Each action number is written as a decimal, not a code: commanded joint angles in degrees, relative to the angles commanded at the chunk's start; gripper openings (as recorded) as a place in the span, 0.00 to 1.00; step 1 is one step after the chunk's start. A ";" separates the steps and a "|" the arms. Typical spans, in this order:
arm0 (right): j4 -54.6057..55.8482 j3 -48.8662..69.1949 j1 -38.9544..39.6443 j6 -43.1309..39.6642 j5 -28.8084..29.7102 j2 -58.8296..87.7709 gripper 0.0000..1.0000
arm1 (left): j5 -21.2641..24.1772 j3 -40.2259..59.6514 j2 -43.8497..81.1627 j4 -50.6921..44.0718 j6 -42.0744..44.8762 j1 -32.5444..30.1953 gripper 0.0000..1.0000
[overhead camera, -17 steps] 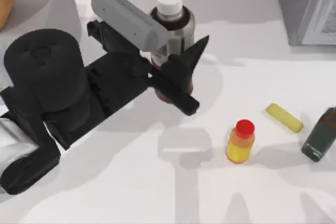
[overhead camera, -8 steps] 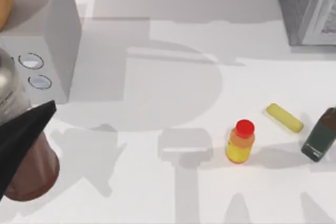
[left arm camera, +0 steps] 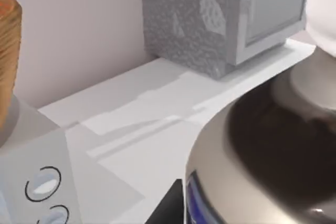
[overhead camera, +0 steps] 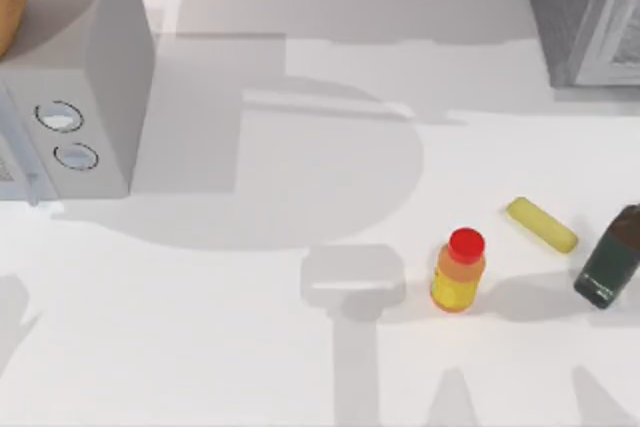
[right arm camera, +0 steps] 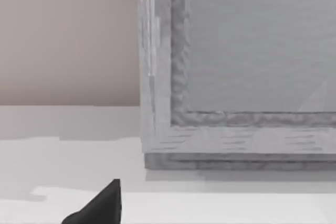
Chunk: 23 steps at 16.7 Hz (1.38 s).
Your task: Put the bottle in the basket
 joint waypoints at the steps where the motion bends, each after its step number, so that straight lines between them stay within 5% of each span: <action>1: 0.00 0.00 0.00 0.00 0.00 0.00 1.00 | -1.18 0.61 -2.46 -2.95 -0.24 -1.06 0.00; 9: 0.00 0.00 0.00 0.00 0.00 0.00 1.00 | -3.34 1.67 -7.29 -8.36 -0.70 -2.93 0.00; 14: 0.00 0.00 0.00 0.00 0.00 0.00 1.00 | -2.79 3.97 -1.35 -4.70 0.23 1.32 0.00; 18: 0.00 0.00 0.00 0.00 0.00 0.00 1.00 | 0.08 11.62 11.42 6.21 2.07 14.42 0.00; 23: 0.00 0.00 0.00 0.00 0.00 0.00 1.00 | 7.70 23.65 36.57 23.75 4.08 40.10 0.00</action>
